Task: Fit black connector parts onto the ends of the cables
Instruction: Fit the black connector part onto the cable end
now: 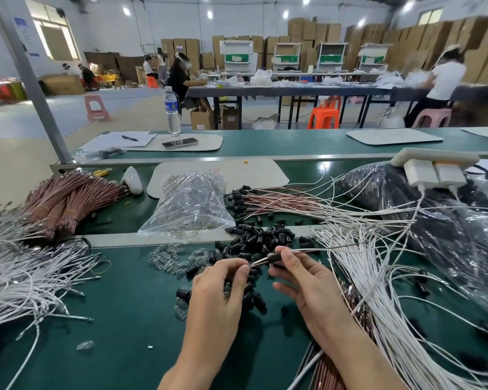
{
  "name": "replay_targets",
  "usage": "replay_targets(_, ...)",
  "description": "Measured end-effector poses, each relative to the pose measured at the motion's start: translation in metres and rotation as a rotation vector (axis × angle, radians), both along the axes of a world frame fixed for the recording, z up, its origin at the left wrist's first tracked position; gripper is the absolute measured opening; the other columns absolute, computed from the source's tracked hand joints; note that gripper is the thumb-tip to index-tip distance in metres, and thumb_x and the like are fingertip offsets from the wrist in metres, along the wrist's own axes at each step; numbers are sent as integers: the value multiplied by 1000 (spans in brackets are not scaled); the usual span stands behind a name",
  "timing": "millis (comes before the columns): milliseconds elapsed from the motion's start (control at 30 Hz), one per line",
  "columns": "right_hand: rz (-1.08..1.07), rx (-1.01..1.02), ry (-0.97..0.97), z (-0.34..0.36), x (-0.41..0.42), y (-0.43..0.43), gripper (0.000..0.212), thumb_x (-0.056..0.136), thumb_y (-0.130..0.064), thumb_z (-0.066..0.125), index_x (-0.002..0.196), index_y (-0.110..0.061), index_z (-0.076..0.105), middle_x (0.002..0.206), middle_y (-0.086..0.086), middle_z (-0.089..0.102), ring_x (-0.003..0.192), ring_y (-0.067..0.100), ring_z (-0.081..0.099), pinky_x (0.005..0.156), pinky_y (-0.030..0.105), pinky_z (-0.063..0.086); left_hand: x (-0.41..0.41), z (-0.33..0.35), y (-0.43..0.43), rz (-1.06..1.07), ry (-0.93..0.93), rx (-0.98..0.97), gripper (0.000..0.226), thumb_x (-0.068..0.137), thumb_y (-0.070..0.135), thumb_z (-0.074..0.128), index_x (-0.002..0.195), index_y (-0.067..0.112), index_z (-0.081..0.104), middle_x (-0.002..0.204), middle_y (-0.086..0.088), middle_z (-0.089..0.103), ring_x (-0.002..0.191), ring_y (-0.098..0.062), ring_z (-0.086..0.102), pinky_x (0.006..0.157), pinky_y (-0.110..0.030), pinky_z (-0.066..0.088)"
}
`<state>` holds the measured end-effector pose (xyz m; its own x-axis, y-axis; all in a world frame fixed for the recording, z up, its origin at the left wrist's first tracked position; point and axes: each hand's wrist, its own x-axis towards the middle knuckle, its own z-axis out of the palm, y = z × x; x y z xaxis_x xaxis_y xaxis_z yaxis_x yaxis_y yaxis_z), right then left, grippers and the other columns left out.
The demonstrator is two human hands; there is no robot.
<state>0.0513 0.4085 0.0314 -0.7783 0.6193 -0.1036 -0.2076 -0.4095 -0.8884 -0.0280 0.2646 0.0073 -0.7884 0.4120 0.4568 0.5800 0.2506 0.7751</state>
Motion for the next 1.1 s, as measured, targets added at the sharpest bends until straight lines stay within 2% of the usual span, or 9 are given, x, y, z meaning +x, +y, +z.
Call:
replay_targets(133,6,18,0,1,1,-1,25,78,-32,74,96,-17,82,98,12,76,81,19,76,59,23,58,2,1,0,7,-12,23,22,93,63,44,96,49,60,97,29,63,102,-2,54,83,-25,43)
replay_targets(233,2,32,3,2,1,-1,30,74,-36,76,96,-17,82,96,12,76,80,19,75,59,23,57,2,1,1,-1,-18,36,13,95,55,50,92,47,59,89,22,65,93,-7,59,80,-31,47)
replay_targets(433,2,99,-16,2,1,-3,36,70,-44,78,95,-19,82,87,8,76,80,19,75,60,22,57,1,-1,1,-33,-22,47,19,97,53,46,88,41,57,79,16,63,78,-13,59,70,-33,44)
replay_targets(800,12,153,-46,1,1,-3,39,63,-49,80,93,-24,83,87,4,78,78,16,75,59,22,56,0,1,1,-59,-52,93,26,97,53,45,83,33,54,62,5,55,50,-9,42,50,-23,31)
replay_targets(1100,24,169,-53,0,1,-2,40,65,-50,80,93,-22,82,87,3,77,77,16,75,60,22,56,1,3,1,-39,-36,52,28,99,57,39,84,38,53,60,10,55,46,-6,40,47,-15,28)
